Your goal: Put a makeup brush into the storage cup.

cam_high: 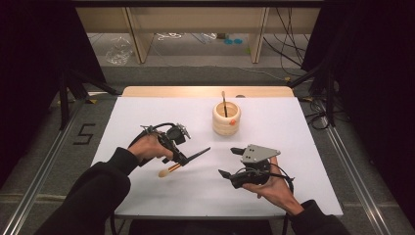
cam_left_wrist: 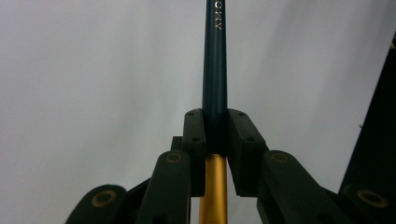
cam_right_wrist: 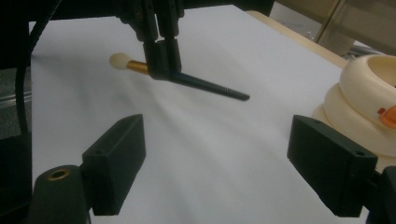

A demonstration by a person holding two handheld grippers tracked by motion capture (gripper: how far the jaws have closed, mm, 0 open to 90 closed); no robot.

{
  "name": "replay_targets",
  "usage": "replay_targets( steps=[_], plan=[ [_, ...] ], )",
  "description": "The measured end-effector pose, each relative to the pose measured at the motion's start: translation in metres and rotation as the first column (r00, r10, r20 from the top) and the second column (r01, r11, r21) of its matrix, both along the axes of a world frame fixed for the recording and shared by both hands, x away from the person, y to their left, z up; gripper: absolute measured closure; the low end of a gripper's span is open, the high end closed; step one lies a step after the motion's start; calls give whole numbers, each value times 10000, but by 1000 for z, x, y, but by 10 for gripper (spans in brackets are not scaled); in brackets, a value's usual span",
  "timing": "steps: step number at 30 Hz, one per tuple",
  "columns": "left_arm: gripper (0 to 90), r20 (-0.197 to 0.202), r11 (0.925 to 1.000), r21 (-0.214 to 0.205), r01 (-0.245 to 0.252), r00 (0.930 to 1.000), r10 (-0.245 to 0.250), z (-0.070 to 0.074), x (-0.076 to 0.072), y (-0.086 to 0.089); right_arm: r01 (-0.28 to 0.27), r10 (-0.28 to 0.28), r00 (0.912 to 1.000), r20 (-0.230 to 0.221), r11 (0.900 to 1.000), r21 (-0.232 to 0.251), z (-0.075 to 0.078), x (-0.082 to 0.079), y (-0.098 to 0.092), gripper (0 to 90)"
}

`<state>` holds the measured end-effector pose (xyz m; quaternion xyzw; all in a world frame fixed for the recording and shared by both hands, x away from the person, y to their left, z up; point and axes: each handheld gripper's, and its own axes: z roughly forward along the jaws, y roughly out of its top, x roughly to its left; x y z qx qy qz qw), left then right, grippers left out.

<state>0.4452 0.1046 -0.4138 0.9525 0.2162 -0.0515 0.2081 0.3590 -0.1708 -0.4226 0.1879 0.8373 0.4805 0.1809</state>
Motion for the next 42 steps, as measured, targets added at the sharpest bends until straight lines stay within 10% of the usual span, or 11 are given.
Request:
replay_targets(
  steps=[22, 31, 42],
  plan=[
    [781, -273, 9871, -209, 1588, 9868, -1593, 4, -46, -37, -1209, 1354, 9873, 836, 9798, -1593, -5, -16, 23, 257],
    [781, -173, 9754, 84, 2203, 9753, -2201, 6, -54, -45, -1763, 2077, 9725, 1051, 9522, -2496, -8, -22, 31, 334],
    [781, -235, 9777, -35, 2102, 9774, -2102, 5, -60, -52, -2268, 2819, 9521, 1187, 9110, -3443, -11, -26, 35, 485]
  ],
)
